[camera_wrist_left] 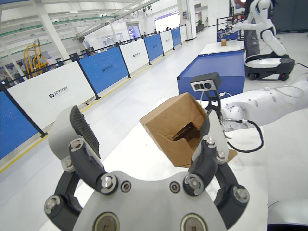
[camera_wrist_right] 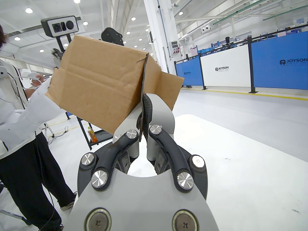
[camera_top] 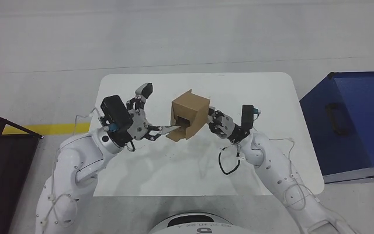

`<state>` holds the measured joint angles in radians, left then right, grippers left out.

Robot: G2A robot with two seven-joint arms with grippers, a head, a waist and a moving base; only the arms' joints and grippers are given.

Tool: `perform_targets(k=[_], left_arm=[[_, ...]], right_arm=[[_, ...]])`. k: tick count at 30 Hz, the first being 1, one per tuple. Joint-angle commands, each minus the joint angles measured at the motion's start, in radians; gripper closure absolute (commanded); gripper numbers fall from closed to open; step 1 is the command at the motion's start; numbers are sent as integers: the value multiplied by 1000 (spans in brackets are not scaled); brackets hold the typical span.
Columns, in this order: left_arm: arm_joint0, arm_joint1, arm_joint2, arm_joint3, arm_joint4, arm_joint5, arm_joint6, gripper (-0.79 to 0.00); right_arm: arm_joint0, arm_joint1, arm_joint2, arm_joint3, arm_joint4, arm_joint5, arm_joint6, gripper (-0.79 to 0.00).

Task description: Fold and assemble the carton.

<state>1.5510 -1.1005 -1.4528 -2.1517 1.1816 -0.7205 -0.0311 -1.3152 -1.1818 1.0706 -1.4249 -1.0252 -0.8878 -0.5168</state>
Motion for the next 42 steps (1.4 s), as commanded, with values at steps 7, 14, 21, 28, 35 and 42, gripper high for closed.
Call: perform_targets(k=[7, 14, 21, 28, 35, 42], left_arm=[[-47, 1, 79, 8, 168, -7, -36, -785], [-81, -2, 123, 55, 254, 60, -34, -785], [-97, -3, 141, 66, 245, 78, -20, -785], [-87, -3, 81, 52, 244, 185, 14, -785], [-80, -5, 72, 51, 218, 216, 24, -785], [7, -2, -50, 71, -157, 229, -102, -785]], right_arm=[[-5, -3, 4, 1, -24, 6, -17, 0], [-20, -2, 19, -8, -41, -1, -34, 0], [-17, -3, 26, -8, -41, -13, -34, 0], [-14, -3, 33, -4, -29, -17, -40, 0], [-15, -4, 39, -8, -30, 12, -30, 0], [-52, 8, 114, -40, -171, 154, -77, 0]])
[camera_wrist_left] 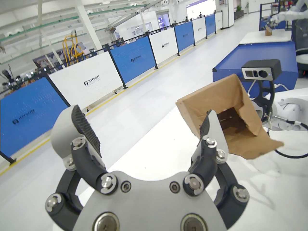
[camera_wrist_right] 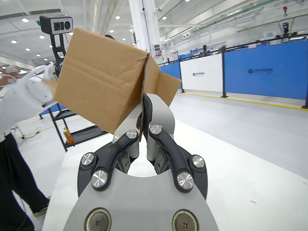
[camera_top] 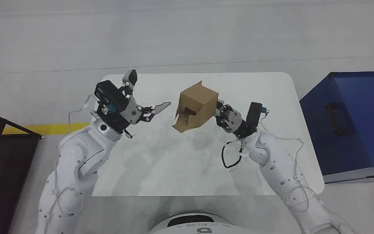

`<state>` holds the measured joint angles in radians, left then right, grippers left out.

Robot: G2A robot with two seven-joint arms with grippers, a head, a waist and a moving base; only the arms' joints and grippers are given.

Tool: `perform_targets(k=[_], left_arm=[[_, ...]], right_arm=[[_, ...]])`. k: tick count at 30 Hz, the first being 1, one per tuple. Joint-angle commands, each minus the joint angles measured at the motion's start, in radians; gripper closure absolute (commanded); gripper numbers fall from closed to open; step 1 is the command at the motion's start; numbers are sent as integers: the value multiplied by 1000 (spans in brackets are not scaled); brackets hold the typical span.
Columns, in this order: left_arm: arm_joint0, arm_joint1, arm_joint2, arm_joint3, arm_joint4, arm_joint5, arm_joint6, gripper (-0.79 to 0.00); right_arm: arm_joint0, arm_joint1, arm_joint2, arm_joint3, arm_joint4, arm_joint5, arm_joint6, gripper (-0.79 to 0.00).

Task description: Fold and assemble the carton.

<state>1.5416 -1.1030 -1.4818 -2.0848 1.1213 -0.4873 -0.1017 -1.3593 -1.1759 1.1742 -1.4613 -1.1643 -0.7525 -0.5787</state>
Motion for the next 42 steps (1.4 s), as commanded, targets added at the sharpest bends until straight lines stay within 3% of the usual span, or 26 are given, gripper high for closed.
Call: perform_targets(k=[1, 4, 6, 16, 22, 26, 32, 34, 36, 37, 38, 40, 42], left_arm=[[39, 1, -35, 18, -219, -3, -80, -785], [67, 9, -88, 42, -563, 9, -284, -785], [66, 14, -119, 57, -799, 73, -399, -785], [60, 15, -136, 56, -824, 88, -415, -785], [42, 15, -9, 70, -725, 5, -474, -785], [15, 15, 33, 149, -911, -61, -523, -785], [-17, 15, 69, 261, -1323, 74, -661, -785], [-30, 13, 86, 291, -1464, 124, -707, -696], [-44, 12, 100, 316, -1561, 170, -753, -659], [-51, 11, 109, 329, -1602, 195, -774, -711], [-61, 11, 116, 341, -1616, 215, -792, -785], [-88, 16, 116, 351, -1500, 208, -810, -785], [-88, 16, 116, 351, -1500, 208, -810, -785]], right_arm=[[-18, 5, 22, -10, -71, 47, -30, 0], [-52, 12, 49, -30, -177, 126, -76, 0], [-71, 16, 64, -42, -228, 172, -96, 0], [-79, 17, 70, -48, -247, 192, -100, 0], [-83, 16, 71, -50, -196, 177, -96, 0], [-86, 15, 83, -35, -140, 175, -93, 0], [-85, 14, 88, -25, -128, 176, -96, 0], [-90, 13, 86, -32, -128, 185, -101, 0], [-94, 12, 85, -37, -129, 193, -106, 0], [-95, 12, 86, -37, -129, 195, -108, 0], [-95, 12, 86, -38, -130, 197, -110, 0], [-96, 12, 86, -38, -131, 202, -112, 0], [-98, 11, 89, -42, -146, 229, -106, 0]])
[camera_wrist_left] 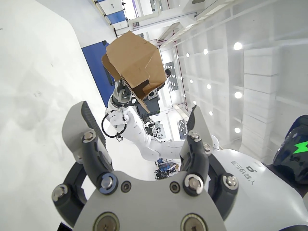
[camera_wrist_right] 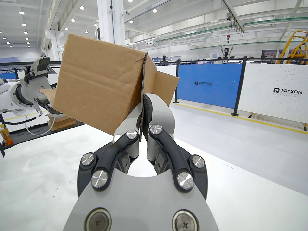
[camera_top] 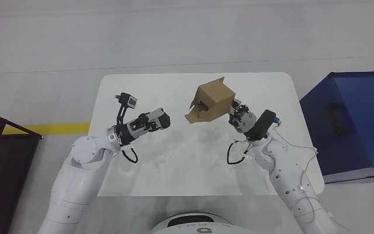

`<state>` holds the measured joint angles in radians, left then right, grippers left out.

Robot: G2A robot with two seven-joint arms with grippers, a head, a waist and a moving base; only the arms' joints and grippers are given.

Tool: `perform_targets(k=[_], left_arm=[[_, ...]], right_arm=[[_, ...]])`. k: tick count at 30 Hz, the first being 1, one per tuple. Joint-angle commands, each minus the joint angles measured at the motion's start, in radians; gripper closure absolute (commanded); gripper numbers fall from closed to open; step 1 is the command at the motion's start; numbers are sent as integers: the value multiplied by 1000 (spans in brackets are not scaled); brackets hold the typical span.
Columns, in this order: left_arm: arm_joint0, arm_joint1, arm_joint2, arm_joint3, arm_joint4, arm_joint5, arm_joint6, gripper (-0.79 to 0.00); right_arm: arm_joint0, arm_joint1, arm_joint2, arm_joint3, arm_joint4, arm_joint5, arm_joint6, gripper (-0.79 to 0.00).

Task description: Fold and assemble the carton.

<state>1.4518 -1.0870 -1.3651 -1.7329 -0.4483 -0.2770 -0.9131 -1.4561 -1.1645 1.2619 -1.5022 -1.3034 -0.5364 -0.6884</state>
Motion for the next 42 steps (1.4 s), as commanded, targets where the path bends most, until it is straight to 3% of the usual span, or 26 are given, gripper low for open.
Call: perform_targets(k=[1, 7, 11, 12, 14, 16, 27, 34, 38, 42], left_arm=[[2, 0, -1, -1, 70, -3, 2, -785], [8, -2, 16, -14, 67, 23, 17, -785], [10, -11, 51, 7, -151, 81, -20, -776], [5, -12, 56, 16, -170, 88, -26, -705], [-3, -15, 67, 31, -199, 102, -19, -431], [-15, -19, 77, 42, -219, 109, -8, -342], [-66, -25, 142, 62, -134, 170, 6, -286], [-83, -28, 160, 63, -131, 176, 9, -12], [-98, -25, 165, 61, -68, 196, -3, -15], [-107, -20, 168, 59, 1, 219, -16, -123]], right_arm=[[-1, 0, 1, -1, -7, 13, 4, 0], [-1, 0, 1, -1, -7, 13, 4, 0], [-9, -2, -3, -24, -17, 50, 36, 0], [-12, -2, -5, -30, -23, 59, 42, 0], [-17, -3, -11, -39, -41, 75, 55, 0], [-22, -4, -17, -48, -47, 83, 59, 0], [-40, -4, -22, -69, -69, 98, 74, 0], [-41, -4, -21, -60, -84, 104, 91, 0], [-31, -5, -32, -49, -132, 135, 120, 0], [-26, -3, -36, -47, -168, 138, 120, 0]])
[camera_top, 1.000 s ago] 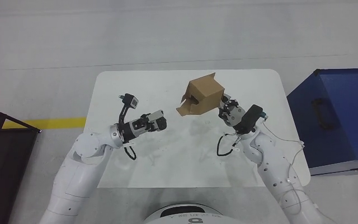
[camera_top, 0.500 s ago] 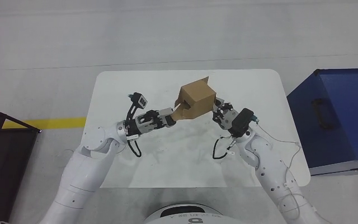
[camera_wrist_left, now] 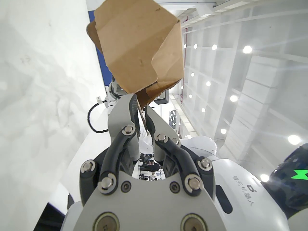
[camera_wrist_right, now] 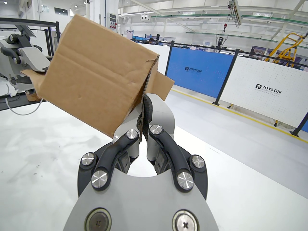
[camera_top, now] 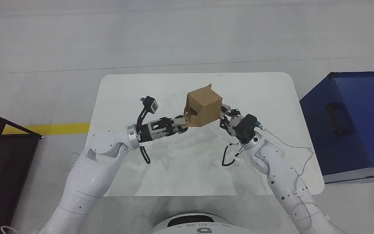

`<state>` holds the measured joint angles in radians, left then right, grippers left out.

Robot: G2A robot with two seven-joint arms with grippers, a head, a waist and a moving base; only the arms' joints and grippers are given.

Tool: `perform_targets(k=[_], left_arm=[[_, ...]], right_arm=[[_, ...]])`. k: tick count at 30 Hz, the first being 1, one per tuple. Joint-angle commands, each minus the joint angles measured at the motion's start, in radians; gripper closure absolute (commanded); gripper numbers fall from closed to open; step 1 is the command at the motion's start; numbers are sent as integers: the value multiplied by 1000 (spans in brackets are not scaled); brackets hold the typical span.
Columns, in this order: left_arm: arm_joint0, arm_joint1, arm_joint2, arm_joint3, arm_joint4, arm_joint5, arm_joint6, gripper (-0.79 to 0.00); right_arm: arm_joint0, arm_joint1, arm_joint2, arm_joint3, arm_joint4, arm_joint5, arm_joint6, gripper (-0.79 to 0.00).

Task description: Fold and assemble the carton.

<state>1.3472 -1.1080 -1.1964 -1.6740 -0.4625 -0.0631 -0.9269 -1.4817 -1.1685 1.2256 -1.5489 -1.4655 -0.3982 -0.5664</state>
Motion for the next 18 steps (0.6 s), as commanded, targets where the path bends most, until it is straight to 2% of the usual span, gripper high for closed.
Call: perform_targets(k=[1, 5, 12, 18], left_arm=[[-5, 3, -1, 0, 40, 8, -1, -145], [-7, 5, -2, 1, 49, 17, -4, -222], [-14, 8, -24, 13, 27, 23, -10, -206], [5, 18, -71, 16, 14, -5, -47, -225]], right_arm=[[0, 1, 0, 0, -12, 0, -3, 0], [0, 3, 0, -2, -38, -3, -2, 0], [5, 3, -5, -1, -56, -2, 5, 0], [8, 5, 4, 14, -45, -8, 4, 0]])
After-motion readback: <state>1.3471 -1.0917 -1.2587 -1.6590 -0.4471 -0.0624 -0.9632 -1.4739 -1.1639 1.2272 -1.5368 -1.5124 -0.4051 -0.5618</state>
